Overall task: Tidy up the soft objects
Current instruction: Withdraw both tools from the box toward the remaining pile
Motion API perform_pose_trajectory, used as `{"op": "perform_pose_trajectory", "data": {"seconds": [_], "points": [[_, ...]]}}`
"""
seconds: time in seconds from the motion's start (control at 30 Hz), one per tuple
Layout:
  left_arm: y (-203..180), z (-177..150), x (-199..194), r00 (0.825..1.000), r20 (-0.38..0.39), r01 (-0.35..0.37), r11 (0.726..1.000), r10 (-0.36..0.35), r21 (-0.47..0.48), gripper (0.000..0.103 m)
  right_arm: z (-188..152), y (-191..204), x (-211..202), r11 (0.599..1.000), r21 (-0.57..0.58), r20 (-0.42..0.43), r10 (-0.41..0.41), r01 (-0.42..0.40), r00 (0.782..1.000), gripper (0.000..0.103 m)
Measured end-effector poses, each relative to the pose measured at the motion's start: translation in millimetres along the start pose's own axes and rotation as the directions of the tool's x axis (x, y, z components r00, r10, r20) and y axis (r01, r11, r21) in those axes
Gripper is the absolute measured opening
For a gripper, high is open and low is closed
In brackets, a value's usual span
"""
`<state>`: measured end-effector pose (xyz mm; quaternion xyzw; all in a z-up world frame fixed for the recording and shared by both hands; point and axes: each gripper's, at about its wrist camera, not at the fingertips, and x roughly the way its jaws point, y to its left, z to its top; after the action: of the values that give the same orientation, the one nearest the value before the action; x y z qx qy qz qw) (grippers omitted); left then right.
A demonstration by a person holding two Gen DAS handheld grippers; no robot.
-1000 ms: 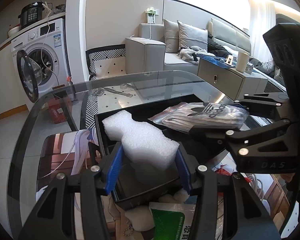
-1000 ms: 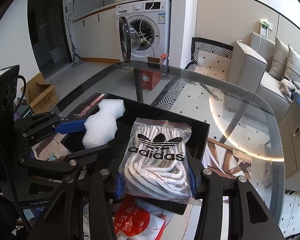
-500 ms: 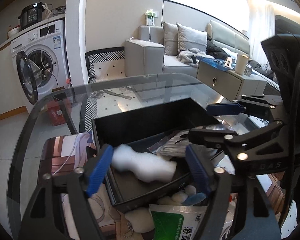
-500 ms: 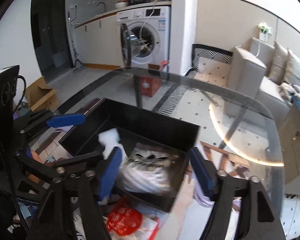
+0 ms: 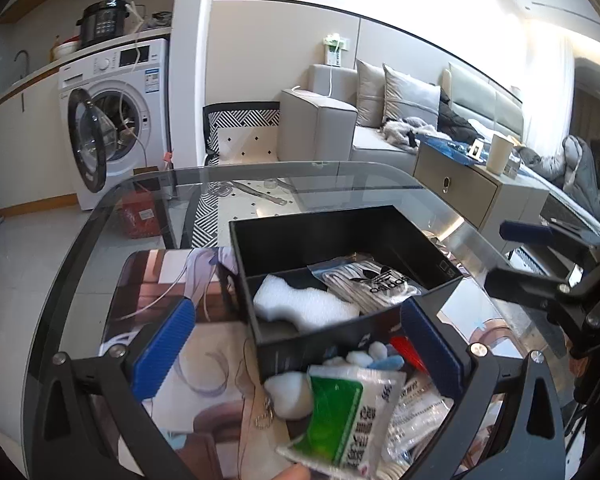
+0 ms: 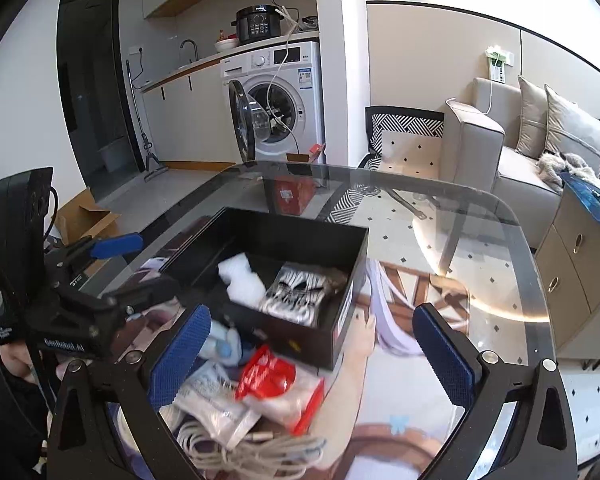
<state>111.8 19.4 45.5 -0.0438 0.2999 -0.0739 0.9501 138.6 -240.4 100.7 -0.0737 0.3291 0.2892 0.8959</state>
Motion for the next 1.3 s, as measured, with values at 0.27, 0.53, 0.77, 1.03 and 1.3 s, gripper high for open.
{"op": "perform_pose_trajectory", "data": {"seconds": [0.27, 0.53, 0.77, 1.03, 1.3], "points": [[-2.3, -18.5, -16.5, 1.0, -0.001, -0.014, 1.0, 0.014, -0.017, 0.103, -31.2, 3.8, -11.2, 1.0, 0.024, -0.037, 0.007, -0.006, 0.999, 0.103], [-2.0, -40.1, -22.5, 1.0, -0.008, -0.017, 0.999, 0.017, -0.035, 0.103, -61.6, 3.9, -11.1, 0.999, 0.044, -0.088, 0.028, -0.024, 0.996, 0.103], [-3.3, -55.3, -20.4, 0.999, -0.026, -0.022, 0.999, 0.022, -0.026, 0.103, -75.0, 3.1, -9.5, 0.998, 0.051, -0.116, 0.028, -0.022, 0.993, 0.103], [-7.7, -62.7, -16.2, 0.999, -0.041, 0.004, 1.0, -0.004, -0.005, 0.103, -86.0, 3.8, -3.8, 0.998, 0.056, -0.166, 0.023, -0.014, 0.986, 0.103], [-5.0, -64.1, -10.4, 0.998, -0.065, -0.002, 1.0, 0.002, 0.003, 0.103, -91.9, 9.4, 4.4, 0.995, 0.055, -0.2, 0.09, -0.08, 0.976, 0.103]]}}
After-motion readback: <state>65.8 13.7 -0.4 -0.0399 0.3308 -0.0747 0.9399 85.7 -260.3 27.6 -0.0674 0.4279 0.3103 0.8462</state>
